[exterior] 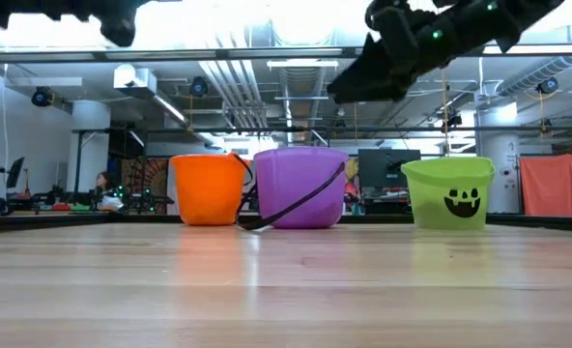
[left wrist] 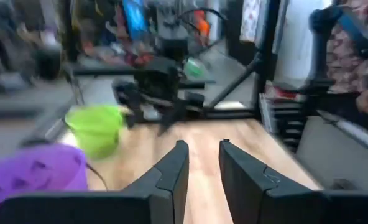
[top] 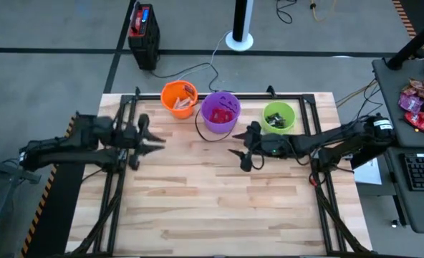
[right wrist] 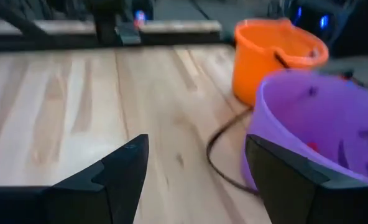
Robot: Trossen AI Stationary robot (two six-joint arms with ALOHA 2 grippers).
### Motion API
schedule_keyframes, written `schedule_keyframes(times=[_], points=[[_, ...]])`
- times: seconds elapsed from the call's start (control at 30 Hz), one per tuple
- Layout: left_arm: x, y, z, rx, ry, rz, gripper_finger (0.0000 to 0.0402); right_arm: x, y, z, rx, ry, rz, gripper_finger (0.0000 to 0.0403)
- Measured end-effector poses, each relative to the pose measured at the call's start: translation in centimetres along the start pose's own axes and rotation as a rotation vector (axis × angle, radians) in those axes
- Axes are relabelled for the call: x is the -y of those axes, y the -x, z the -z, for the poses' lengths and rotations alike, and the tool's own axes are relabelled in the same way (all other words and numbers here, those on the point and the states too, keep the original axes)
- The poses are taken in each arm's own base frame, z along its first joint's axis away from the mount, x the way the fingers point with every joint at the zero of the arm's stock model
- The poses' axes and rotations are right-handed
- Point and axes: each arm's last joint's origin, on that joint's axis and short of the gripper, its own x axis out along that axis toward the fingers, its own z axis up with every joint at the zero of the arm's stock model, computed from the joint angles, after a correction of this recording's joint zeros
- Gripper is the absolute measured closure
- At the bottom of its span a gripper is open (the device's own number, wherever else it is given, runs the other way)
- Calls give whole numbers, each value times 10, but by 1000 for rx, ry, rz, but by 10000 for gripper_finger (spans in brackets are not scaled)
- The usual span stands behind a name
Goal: Sort candy by brand, put in halloween buckets
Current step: Return to Home Position
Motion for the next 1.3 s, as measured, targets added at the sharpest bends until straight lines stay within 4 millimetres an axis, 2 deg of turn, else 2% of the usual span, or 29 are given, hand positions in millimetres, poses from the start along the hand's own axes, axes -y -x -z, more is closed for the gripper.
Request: schedule_keyframes(times=[0.07,0.17,0.23,0.33,0.4,0.5,0.63,0.83,0.97,1.17,1.23,1.3], points=[[2,2,14,110,-88,-119,327,-3,1,1,56,17,-14,142],[-1,11,12,431,-171,-365,327,-8,7,-8,172,1,-32,142],[-2,19,10,599,-156,-469,327,-8,12,-16,229,-20,-45,142],[-5,23,21,669,-67,-569,326,-5,20,-25,276,-16,-50,142],[-5,21,32,662,83,-500,326,-5,23,-26,290,14,-94,142],[-7,16,48,565,85,-530,326,-2,27,-19,298,42,-183,142],[-9,17,59,499,22,-625,326,10,35,-9,324,22,-169,142],[-9,15,80,244,-3,-543,326,33,57,18,357,-12,-107,142],[-6,15,90,235,11,-428,326,38,75,41,439,-23,-109,142],[-6,15,117,316,-6,-418,326,45,109,67,698,-32,-175,142],[-5,16,119,277,-10,-413,326,46,118,76,751,-26,-183,142],[-5,16,119,278,-14,-412,326,51,132,76,843,-66,-173,142]])
